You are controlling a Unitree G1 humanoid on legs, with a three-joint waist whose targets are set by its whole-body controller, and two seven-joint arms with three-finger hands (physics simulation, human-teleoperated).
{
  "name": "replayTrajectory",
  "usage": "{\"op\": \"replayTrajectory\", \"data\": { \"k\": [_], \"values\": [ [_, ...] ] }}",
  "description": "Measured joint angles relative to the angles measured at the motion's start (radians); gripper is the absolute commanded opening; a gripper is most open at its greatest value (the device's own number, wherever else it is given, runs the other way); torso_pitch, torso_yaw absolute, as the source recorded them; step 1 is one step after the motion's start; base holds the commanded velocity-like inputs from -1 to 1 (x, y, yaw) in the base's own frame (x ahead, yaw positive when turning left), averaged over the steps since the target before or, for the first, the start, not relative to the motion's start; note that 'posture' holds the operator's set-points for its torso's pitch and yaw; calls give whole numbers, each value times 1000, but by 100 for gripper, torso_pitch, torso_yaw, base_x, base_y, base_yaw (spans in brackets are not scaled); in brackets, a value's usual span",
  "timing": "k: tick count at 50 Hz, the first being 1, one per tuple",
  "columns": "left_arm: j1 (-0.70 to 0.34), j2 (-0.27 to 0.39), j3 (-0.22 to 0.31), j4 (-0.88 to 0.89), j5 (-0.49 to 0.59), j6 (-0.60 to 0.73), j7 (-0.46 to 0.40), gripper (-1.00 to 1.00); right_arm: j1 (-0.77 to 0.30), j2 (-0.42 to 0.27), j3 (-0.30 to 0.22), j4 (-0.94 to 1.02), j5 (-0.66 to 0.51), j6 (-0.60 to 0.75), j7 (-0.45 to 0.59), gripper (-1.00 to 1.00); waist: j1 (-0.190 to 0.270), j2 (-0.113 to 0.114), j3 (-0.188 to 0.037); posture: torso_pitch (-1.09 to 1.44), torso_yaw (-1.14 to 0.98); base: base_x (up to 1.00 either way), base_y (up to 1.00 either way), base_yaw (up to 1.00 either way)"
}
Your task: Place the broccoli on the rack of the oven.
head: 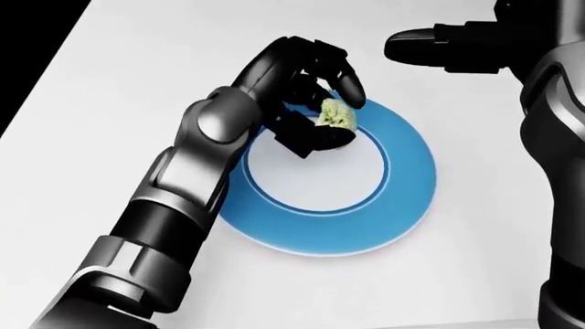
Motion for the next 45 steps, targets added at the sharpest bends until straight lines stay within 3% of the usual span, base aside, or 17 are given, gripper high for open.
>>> {"op": "replayTrajectory", "data": {
  "k": [17,24,45],
  "values": [
    [-28,30,9,-41,-34,70,-28,-79,-2,-3,1,3,0,2,-3,100,-3,4,10,0,0,0,0,0],
    [-39,44,16,-109,-65,122,-36,-95,-6,-3,0,-11,0,15,-5,100,-3,5,10,0,0,0,0,0],
    [-49,142,52,-244,-136,250,-63,-100,-18,-9,9,-43,-26,93,-14,100,-4,11,12,0,0,0,0,0]
  ]
}}
